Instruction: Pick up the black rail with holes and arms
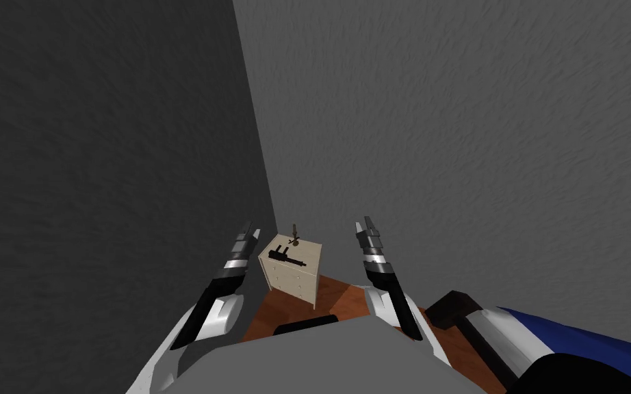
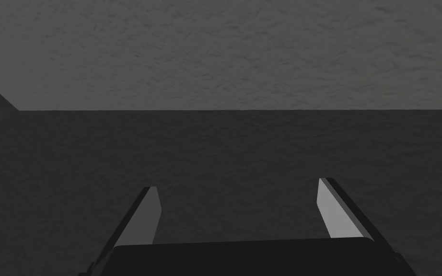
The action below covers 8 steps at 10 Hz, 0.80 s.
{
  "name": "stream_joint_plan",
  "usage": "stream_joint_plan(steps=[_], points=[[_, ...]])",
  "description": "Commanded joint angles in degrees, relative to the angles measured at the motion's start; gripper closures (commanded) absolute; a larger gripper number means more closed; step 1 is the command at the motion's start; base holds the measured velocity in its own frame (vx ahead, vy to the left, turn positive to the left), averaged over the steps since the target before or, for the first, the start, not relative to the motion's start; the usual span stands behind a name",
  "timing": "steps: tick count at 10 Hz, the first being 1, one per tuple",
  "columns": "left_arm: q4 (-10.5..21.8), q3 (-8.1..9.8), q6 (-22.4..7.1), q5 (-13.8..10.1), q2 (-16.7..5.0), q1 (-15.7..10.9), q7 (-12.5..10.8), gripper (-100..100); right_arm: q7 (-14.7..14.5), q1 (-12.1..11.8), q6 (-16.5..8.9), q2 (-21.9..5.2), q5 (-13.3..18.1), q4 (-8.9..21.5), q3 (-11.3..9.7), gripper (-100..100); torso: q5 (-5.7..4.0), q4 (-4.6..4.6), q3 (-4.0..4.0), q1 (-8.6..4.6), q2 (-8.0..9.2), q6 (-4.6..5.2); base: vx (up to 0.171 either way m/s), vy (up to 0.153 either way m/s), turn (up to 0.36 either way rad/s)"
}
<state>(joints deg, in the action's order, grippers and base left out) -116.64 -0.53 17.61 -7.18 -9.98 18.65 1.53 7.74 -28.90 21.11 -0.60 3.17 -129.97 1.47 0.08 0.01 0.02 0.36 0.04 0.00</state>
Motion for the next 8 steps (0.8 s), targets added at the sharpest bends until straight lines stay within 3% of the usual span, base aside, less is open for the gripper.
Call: stream_joint_plan(steps=[1, 2, 3, 5, 8], points=[[2.29, 0.07, -2.01, -0.31, -0.21, -1.17, -0.19, -100, 0.0, 0.0, 0.0, 0.0, 0.0, 0.0, 0.0, 0, 0.0, 0.0, 0.0, 0.0, 0.0, 0.0, -0.019, 0.066, -0.002], [4.51, 0.05, -3.96, -0.72, -0.49, -2.92, -0.36, -100, 0.0, 0.0, 0.0, 0.0, 0.0, 0.0, 0.0, 0, -0.01, 0.0, 0.01, -0.08, 0.01, 0.0, -0.012, 0.075, 0.006], [4.93, 0.05, -4.11, -0.72, -0.49, -2.92, -0.36, -100, 0.0, 0.0, 0.0, 0.0, 0.0, 0.0, 0.0, 0, -0.01, 0.0, -0.01, -0.07, -0.02, 0.01, -0.009, 0.057, -0.007], [9.43, -0.04, -7.76, -1.44, -0.9, -6.66, -0.6, -100, 0.0, 0.0, 0.0, 0.0, 0.0, 0.0, 0.0, 0, -0.03, 0.0, -0.01, -0.15, -0.02, 0.01, -0.01, 0.063, -0.004], [13.74, -0.13, -10.73, -1.72, -1.03, -8.64, -0.67, -100, 0.0, 0.0, 0.0, 0.0, 0.0, 0.0, 0.0, 0, -0.02, -0.01, -0.03, -0.09, -0.05, 0.01, -0.005, 0.065, -0.011]])
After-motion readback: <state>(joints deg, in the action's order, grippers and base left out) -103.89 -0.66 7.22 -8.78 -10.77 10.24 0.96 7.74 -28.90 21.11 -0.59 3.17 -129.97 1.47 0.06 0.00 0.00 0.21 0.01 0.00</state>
